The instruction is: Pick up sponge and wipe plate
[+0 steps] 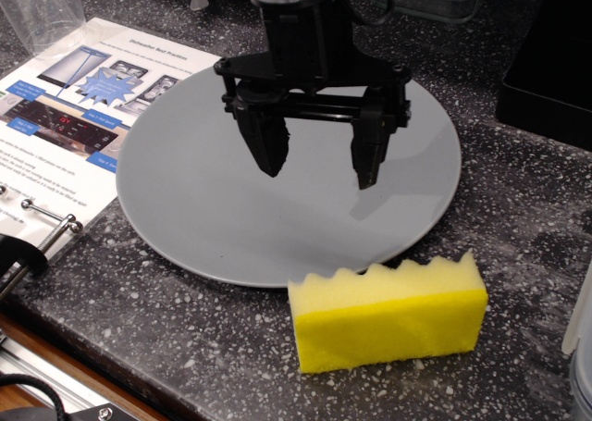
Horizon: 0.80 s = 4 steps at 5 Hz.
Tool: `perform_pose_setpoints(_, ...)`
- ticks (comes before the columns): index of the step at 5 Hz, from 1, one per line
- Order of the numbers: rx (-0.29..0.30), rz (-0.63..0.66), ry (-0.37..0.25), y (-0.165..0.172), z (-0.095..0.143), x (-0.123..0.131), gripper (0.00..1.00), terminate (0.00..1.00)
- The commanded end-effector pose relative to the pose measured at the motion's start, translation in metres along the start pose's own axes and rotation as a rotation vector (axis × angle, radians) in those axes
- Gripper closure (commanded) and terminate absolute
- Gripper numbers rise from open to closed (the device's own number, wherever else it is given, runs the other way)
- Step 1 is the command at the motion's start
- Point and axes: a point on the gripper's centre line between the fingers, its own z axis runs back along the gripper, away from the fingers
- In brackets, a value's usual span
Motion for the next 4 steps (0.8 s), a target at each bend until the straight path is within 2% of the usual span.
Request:
perform_pose_setpoints(1,0.000,0.000,0.000,0.000,0.000,0.000,0.00,0.00)
perform_pose_setpoints(2,-0.053,-0.168,0.055,0.001,0.005,-0.016,0.00,0.00)
perform_pose_setpoints(3,-0.121,-0.358,0.049,0.001,0.008,-0.038,0.00,0.00)
perform_pose_setpoints(4,-0.143,-0.464,0.063,0.000,0.015,-0.052,0.00,0.00)
